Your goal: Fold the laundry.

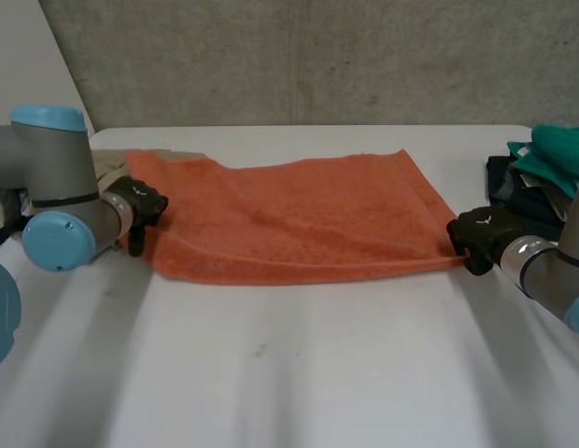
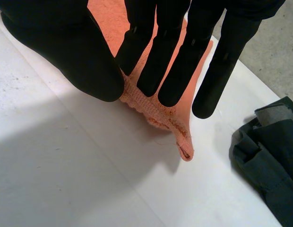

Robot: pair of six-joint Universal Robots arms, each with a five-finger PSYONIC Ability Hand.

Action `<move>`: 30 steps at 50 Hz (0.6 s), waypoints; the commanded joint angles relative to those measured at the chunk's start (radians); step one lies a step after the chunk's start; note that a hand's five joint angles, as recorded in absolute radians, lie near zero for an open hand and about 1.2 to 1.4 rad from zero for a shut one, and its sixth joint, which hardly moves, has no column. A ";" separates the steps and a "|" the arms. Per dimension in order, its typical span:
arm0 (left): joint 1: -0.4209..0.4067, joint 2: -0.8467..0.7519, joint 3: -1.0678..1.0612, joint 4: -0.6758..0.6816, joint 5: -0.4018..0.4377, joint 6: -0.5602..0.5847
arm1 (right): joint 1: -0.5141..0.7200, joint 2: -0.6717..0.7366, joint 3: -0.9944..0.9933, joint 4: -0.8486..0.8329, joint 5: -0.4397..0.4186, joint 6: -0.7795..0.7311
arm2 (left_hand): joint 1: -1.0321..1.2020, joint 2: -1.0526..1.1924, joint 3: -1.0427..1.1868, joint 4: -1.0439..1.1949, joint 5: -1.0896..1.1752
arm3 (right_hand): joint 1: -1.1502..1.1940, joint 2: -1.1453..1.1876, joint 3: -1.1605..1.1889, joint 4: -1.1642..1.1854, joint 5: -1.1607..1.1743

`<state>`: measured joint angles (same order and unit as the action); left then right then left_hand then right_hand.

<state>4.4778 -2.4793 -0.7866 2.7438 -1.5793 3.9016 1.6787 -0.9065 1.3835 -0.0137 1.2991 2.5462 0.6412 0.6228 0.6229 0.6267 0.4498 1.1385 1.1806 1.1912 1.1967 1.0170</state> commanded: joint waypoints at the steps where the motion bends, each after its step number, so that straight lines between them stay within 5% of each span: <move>1: 0.021 -0.015 -0.022 0.051 -0.005 0.015 | 0.003 -0.005 0.000 0.004 -0.003 0.000 | 0.647 0.666 0.666 0.662 0.664 | 0.258 0.216 0.205 0.200 0.205; 10: 0.018 0.180 -0.201 0.068 -0.025 -0.004 | -0.008 -0.070 0.005 0.116 -0.012 -0.046 | 0.755 0.773 0.773 0.770 0.772 | 0.258 0.216 0.205 0.200 0.205; 20: 0.035 0.571 -0.745 0.004 -0.041 0.084 | -0.171 -0.377 0.199 0.808 -0.015 -0.575 | 0.755 0.773 0.773 0.770 0.772 | 0.258 0.216 0.205 0.200 0.205; 24: 0.067 0.643 -0.914 0.023 -0.021 0.136 | -0.215 -0.451 0.279 0.778 -0.021 -0.695 | 0.755 0.773 0.773 0.770 0.772 | 0.258 0.216 0.205 0.200 0.205; 30: 0.089 0.646 -0.947 0.063 0.021 0.148 | -0.223 -0.439 0.287 0.696 -0.035 -0.650 | 0.755 0.773 0.773 0.770 0.772 | 0.258 0.216 0.205 0.200 0.205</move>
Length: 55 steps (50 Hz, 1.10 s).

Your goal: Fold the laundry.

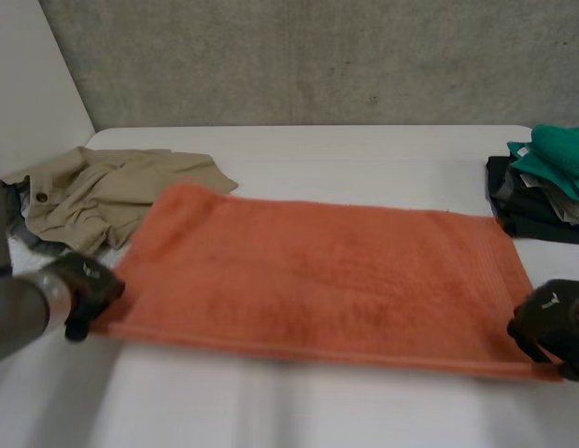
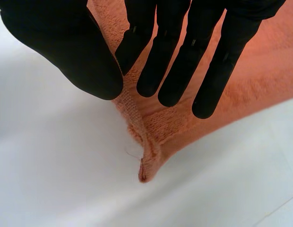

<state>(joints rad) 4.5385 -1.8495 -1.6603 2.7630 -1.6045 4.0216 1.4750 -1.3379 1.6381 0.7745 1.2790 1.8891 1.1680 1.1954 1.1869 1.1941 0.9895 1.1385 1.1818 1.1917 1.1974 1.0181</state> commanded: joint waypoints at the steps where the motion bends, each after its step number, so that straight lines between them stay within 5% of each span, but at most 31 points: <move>1: 0.024 0.007 -0.055 0.058 0.054 0.018 | -0.016 0.012 0.014 -0.110 -0.026 0.027 | 0.228 0.201 0.209 0.202 0.232 | 0.258 0.215 0.205 0.199 0.204; 14: -0.041 -0.194 0.299 0.227 0.035 -0.162 | 0.059 0.170 -0.162 -0.494 -0.036 0.312 | 0.228 0.201 0.209 0.202 0.232 | 0.258 0.215 0.205 0.199 0.204; 22: -0.079 -0.408 0.607 0.291 -0.051 -0.194 | 0.122 0.316 -0.305 -0.783 -0.030 0.449 | 0.228 0.201 0.209 0.202 0.232 | 0.258 0.215 0.205 0.199 0.204; 31: -0.144 -0.646 0.945 0.290 -0.112 -0.187 | 0.198 0.566 -0.556 -0.968 0.074 0.458 | 0.228 0.201 0.209 0.202 0.232 | 0.258 0.215 0.205 0.199 0.204; 33: -0.151 -0.680 0.988 0.290 -0.114 -0.188 | 0.205 0.620 -0.615 -0.974 0.085 0.452 | 0.228 0.201 0.209 0.202 0.232 | 0.258 0.215 0.205 0.199 0.204; 34: -0.159 -0.709 1.025 0.290 -0.114 -0.194 | 0.211 0.672 -0.668 -0.977 0.101 0.444 | -0.094 -0.121 -0.113 -0.120 -0.090 | 0.258 0.215 0.205 0.199 0.204; 36: -0.165 -0.731 1.051 0.290 -0.112 -0.197 | 0.218 0.724 -0.724 -0.974 0.114 0.433 | -0.842 -0.869 -0.861 -0.868 -0.838 | -0.645 -0.688 -0.698 -0.703 -0.699; 37: -0.176 -0.744 1.067 0.296 -0.106 -0.200 | 0.232 0.770 -0.769 -0.969 0.137 0.423 | -0.993 -1.021 -1.012 -1.020 -0.990 | -0.964 -1.007 -1.017 -1.023 -1.018; 42: -0.200 -0.709 1.071 0.319 -0.068 -0.229 | 0.245 0.780 -0.805 -0.894 0.194 0.444 | -0.993 -1.021 -1.012 -1.020 -0.990 | -0.964 -1.007 -1.017 -1.023 -1.018; 50: -0.187 -0.512 0.836 0.363 -0.043 -0.326 | 0.202 0.501 -0.571 -0.547 0.140 0.653 | -0.993 -1.021 -1.012 -1.020 -0.990 | -0.964 -1.007 -1.017 -1.023 -1.018; 55: -0.174 -0.426 0.679 0.428 0.011 -0.354 | 0.147 0.407 -0.425 -0.471 0.125 0.615 | -0.993 -1.021 -1.012 -1.020 -0.990 | -0.964 -1.007 -1.017 -1.023 -1.018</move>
